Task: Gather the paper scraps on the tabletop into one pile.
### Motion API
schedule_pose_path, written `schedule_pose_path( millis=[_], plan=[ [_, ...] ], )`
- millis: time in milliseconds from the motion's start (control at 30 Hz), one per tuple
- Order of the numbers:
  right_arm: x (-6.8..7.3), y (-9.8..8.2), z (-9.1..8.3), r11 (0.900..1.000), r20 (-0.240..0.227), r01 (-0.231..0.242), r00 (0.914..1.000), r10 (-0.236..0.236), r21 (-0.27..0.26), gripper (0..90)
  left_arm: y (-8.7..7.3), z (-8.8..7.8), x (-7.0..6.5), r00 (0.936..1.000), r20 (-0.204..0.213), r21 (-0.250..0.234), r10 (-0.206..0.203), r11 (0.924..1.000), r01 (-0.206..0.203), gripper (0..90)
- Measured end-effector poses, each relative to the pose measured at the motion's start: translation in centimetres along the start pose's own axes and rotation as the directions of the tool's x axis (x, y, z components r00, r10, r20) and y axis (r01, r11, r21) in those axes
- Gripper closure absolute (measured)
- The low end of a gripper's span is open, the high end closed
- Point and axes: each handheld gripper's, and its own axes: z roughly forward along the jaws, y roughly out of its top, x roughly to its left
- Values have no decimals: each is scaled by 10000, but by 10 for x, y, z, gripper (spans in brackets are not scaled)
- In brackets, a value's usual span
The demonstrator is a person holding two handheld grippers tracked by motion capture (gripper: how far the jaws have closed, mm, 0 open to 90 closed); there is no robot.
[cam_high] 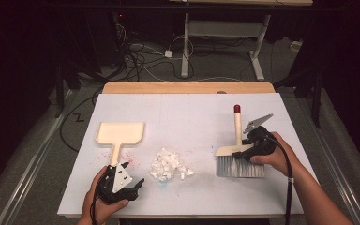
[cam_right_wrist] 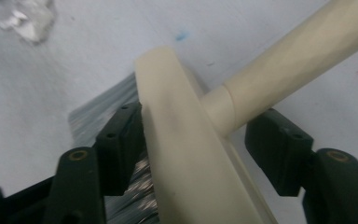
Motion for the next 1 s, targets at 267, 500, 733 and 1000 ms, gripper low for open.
schedule_pose_path(
  millis=[267, 500, 733, 1000],
  plan=[
    [-15, 8, 2, 9908, 785, 721, 9936, -813, 1142, 442, -1, 0, 0, 10000, 31, 74, 31, 10000, -32, 227],
    [1, -4, -6, 9900, 2154, 559, 9761, -269, -1298, 410, -3, -2, 1, 10000, -34, 38, -42, 10000, 42, 227],
    [21, -19, -22, 9366, 2967, 720, 9543, 353, -3430, 344, -1, -3, 1, 10000, -66, -43, -43, 10000, 43, 227],
    [35, -28, -43, 8618, 3492, 1017, 9326, 913, -4969, 267, -1, -3, 1, 9999, -122, -45, -59, 10000, 58, 227]
  ],
)
